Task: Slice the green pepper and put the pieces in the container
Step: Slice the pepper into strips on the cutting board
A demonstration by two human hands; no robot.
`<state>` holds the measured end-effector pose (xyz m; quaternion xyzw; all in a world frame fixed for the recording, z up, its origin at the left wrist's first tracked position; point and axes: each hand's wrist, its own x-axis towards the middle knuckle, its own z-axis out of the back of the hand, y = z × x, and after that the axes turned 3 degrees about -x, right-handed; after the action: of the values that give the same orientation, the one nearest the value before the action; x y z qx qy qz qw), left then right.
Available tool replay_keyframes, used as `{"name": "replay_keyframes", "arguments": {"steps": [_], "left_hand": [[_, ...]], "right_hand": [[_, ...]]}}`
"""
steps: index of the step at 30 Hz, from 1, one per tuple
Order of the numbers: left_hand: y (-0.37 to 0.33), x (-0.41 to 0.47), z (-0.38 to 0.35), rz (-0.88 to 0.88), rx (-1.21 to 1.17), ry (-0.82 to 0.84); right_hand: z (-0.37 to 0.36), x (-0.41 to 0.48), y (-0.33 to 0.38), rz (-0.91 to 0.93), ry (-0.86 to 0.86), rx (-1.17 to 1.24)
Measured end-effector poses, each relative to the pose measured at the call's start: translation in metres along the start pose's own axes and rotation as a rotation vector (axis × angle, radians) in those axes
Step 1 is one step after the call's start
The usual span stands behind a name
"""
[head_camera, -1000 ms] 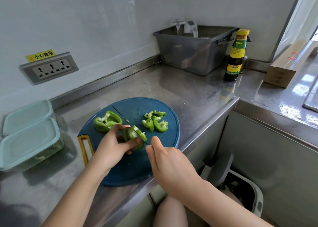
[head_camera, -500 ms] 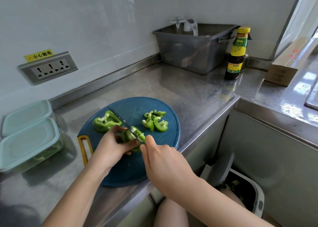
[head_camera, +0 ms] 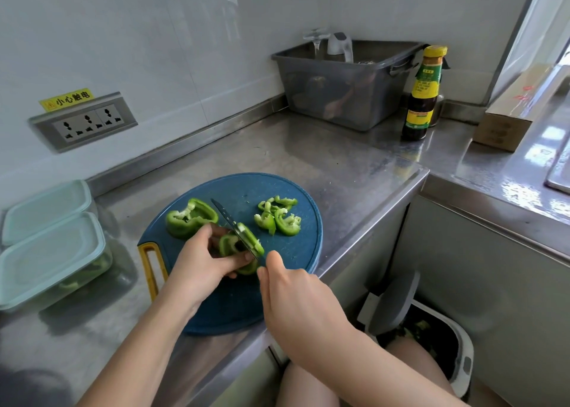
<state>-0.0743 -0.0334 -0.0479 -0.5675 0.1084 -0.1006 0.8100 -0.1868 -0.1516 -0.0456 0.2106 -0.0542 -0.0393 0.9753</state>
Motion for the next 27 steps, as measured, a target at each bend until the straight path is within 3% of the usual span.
{"name": "replay_keyframes", "arguments": {"steps": [6, 11, 14, 27], "left_hand": [[-0.004, 0.0, -0.003, -0.004, -0.015, 0.005], [-0.006, -0.001, -0.003, -0.002, -0.01, 0.013], [-0.006, -0.002, -0.004, -0.008, -0.005, 0.02], [0.0, 0.003, 0.006, 0.073, -0.15, -0.063]], "right_hand": [[0.006, 0.018, -0.003, -0.05, 0.036, 0.144], [0.028, 0.047, -0.004, -0.161, 0.193, 0.36], [0.035, 0.062, -0.008, -0.147, 0.279, 0.317], [0.03, 0.022, -0.02, -0.139, 0.166, 0.228]]}}
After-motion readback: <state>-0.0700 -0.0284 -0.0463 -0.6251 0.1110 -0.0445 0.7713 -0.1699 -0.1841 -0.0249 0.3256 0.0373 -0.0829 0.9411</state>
